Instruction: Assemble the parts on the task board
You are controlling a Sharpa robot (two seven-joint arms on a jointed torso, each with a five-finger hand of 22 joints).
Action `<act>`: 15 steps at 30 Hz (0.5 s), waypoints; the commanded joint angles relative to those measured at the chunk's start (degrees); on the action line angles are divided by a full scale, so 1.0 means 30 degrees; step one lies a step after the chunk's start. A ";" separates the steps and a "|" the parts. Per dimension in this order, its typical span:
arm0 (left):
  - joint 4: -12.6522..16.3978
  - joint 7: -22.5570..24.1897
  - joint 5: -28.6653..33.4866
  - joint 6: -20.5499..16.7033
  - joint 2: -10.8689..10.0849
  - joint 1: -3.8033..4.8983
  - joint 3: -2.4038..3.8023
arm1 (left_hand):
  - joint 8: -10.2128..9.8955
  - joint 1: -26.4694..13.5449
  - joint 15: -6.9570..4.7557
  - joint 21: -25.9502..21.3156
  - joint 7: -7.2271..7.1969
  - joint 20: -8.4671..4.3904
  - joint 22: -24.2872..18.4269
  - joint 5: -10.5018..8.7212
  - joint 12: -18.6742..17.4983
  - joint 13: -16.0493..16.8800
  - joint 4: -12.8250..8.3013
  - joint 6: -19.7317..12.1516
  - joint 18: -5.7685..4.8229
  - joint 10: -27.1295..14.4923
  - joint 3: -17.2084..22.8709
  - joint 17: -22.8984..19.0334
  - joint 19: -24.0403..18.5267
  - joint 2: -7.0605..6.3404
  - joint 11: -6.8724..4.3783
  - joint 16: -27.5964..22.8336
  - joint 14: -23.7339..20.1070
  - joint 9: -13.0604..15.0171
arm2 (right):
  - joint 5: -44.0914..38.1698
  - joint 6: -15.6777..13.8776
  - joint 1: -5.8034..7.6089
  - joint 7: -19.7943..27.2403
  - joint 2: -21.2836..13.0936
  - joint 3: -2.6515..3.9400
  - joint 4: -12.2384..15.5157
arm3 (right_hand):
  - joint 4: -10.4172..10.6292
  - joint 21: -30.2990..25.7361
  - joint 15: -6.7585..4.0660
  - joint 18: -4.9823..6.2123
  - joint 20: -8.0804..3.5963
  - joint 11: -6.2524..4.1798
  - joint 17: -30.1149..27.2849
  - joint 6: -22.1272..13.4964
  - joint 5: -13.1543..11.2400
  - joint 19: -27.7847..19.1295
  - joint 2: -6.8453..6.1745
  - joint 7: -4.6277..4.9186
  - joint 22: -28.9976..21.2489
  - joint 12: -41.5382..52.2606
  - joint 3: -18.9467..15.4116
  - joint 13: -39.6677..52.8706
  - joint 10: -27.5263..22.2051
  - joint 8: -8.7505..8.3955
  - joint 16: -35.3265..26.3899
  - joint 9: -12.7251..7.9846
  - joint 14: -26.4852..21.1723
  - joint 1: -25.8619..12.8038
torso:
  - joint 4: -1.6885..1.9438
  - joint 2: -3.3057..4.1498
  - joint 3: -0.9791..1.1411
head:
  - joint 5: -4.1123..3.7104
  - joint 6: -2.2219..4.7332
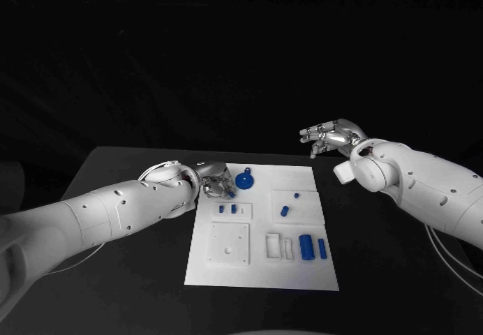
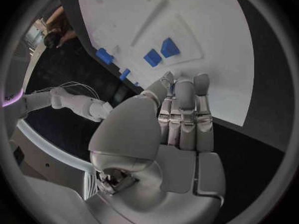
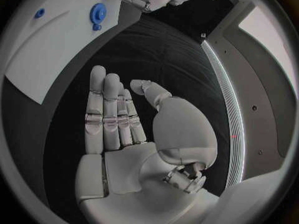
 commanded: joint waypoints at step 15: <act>0.0405 0.0061 0.1576 -0.0274 -0.0418 0.0009 0.0104 | 0.0090 0.0052 0.0056 0.0100 0.0007 -0.0029 0.0348 -0.0053 0.0020 0.0014 -0.0013 0.0076 0.0321 0.0002 -0.0083 0.0016 0.0070 0.0210 0.0070 -0.0132 0.0182 0.0020 | 0.0026 0.0183 -0.0040 0.0193 0.0002 0.0005 -0.0048 | 0.0007 -0.0038 0.0004 0.0231 0.0033 -0.0005 -0.0029 0.0131 -0.0018 -0.0134 0.0057 -0.0006 0.0121 0.0008 0.0147 -0.0026 -0.0162 0.0027 0.0086 -0.0018 -0.0191 0.0051 | 0.0012 0.0002 0.0002 | 0.0018 0.0053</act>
